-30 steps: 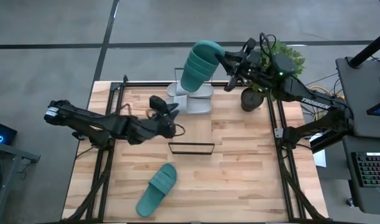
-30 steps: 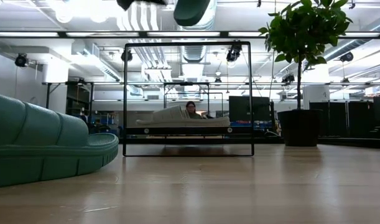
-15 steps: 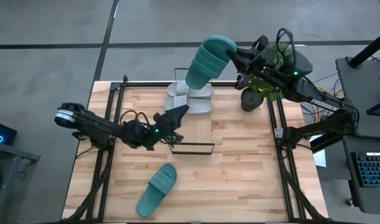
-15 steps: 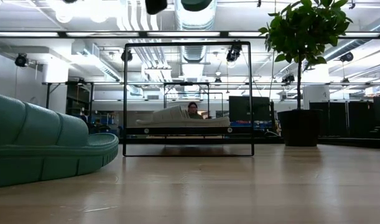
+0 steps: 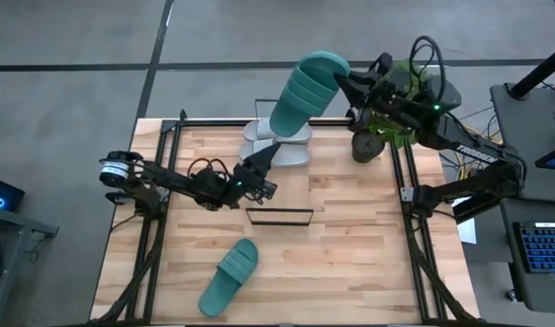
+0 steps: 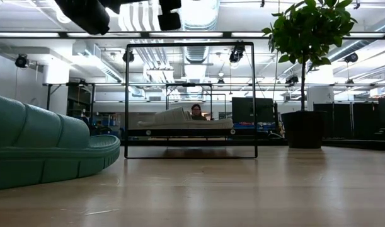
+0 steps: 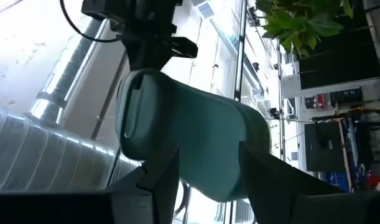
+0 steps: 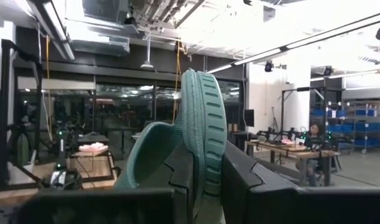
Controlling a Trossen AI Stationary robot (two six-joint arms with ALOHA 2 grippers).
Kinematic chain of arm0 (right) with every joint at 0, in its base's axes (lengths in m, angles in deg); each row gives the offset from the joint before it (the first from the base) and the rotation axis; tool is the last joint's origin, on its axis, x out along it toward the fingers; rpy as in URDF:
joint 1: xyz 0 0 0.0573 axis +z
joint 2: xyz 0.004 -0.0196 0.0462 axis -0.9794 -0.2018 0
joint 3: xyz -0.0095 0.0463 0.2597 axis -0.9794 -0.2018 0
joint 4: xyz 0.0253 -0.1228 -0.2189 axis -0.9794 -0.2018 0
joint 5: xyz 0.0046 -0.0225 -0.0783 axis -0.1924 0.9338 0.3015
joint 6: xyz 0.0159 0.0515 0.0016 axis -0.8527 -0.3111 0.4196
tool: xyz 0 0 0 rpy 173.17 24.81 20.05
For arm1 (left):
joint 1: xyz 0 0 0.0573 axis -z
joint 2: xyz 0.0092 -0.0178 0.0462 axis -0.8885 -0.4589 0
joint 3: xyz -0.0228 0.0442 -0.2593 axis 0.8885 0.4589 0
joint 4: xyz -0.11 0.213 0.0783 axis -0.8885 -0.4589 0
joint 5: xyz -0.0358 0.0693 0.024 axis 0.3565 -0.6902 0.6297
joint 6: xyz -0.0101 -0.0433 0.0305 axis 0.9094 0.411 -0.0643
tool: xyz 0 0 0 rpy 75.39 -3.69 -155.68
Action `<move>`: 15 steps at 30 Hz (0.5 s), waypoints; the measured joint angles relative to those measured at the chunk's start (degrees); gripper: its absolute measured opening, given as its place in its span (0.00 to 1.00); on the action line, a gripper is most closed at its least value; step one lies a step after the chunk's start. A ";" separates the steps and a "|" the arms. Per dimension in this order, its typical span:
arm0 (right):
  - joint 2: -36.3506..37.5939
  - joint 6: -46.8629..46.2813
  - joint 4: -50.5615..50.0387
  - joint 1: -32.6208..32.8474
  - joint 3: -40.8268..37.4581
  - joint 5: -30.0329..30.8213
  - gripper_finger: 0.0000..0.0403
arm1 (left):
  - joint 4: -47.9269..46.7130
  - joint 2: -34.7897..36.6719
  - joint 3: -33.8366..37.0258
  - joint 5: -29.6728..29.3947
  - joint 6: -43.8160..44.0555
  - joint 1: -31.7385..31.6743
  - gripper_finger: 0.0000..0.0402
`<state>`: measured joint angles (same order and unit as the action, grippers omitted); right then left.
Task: Pick and place slides into the shelf
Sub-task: Put the left green slipper on the shelf
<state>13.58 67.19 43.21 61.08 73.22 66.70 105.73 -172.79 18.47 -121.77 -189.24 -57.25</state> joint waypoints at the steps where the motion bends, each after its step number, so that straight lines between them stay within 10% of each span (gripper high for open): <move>1: 0.14 0.00 0.04 0.00 0.00 0.00 0.09 | -0.02 0.00 0.00 0.08 0.00 -0.18 0.37; 15: 0.06 -3.27 -0.17 -0.02 0.02 -1.69 0.09 | 0.82 -1.40 -0.44 1.54 -4.67 -5.64 0.37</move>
<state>13.64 63.92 43.04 61.06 73.25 65.02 106.55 -174.19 18.03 -120.23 -193.90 -62.89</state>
